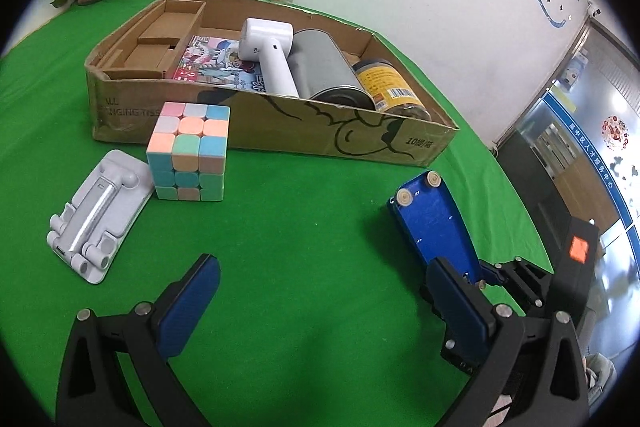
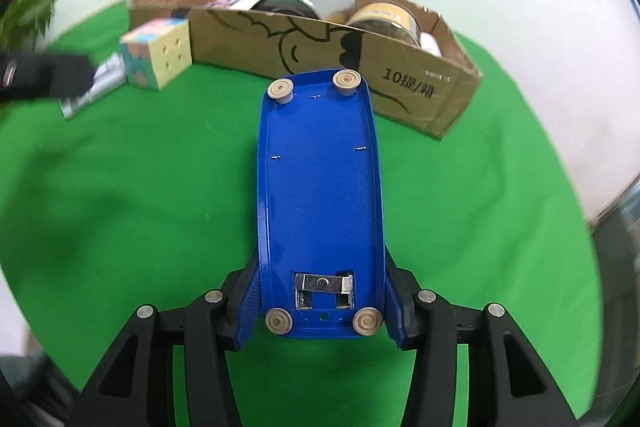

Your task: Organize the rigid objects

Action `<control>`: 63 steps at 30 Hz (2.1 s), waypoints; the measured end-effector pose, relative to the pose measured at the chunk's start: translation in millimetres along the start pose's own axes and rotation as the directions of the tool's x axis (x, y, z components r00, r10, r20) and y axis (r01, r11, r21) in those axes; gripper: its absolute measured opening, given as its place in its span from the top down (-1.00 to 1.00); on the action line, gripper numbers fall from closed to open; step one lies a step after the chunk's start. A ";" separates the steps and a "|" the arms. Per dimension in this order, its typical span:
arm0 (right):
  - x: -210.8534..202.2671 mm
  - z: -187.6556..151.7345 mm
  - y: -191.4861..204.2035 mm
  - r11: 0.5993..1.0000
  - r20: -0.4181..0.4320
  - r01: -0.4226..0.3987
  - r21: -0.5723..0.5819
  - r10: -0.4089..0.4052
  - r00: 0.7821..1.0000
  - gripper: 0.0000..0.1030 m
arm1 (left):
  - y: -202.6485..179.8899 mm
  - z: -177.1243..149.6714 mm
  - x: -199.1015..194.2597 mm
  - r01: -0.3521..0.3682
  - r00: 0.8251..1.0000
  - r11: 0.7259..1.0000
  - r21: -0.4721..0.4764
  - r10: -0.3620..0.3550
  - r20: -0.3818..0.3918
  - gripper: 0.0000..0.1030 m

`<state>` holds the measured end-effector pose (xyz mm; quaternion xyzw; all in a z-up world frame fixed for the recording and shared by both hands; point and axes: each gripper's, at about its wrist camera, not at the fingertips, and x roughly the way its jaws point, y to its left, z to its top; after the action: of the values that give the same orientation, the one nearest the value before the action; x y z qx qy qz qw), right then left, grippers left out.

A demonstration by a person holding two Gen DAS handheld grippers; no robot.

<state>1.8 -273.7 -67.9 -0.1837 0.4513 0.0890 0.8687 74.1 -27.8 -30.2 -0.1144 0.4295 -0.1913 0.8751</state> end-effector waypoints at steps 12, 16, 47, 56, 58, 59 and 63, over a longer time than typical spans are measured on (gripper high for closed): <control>-16.6 14.5 -17.4 0.926 0.080 -0.308 0.220 0.298 0.951 -0.34 | 25.8 -2.3 0.0 -0.028 0.999 0.997 -0.075 0.027 -0.022 -0.99; 0.3 3.0 -21.8 0.874 0.040 -0.367 0.318 0.374 0.926 -0.21 | 21.7 -2.0 5.0 -0.012 0.999 0.998 -0.061 0.010 -0.036 -0.99; -38.5 10.6 34.1 0.934 0.117 -0.354 0.054 0.347 0.931 -0.66 | 37.1 -1.7 12.5 0.058 0.992 0.981 -0.187 -0.077 -0.099 -0.99; -24.0 2.8 53.1 0.963 0.080 -0.269 0.035 0.265 0.961 0.02 | 46.5 -6.9 13.8 0.113 0.981 0.964 -0.241 -0.147 -0.130 -0.98; -23.6 4.2 52.0 0.956 0.073 -0.279 0.088 0.273 0.959 0.02 | 44.7 -9.0 16.5 0.132 0.975 0.959 -0.249 -0.172 -0.143 -0.98; -23.9 4.8 54.1 0.956 0.070 -0.275 0.105 0.269 0.961 0.02 | 42.7 -10.7 17.6 0.149 0.970 0.957 -0.250 -0.191 -0.152 -0.98; -25.8 8.3 58.1 0.914 0.059 -0.341 0.219 0.336 0.940 0.04 | 37.0 -15.3 28.2 0.216 0.942 0.935 -0.280 -0.275 -0.190 -0.98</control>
<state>-25.5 -216.8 -56.4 -0.0022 0.4744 0.1879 0.8600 86.4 -7.2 -72.9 -0.2564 0.5297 -0.2547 0.7673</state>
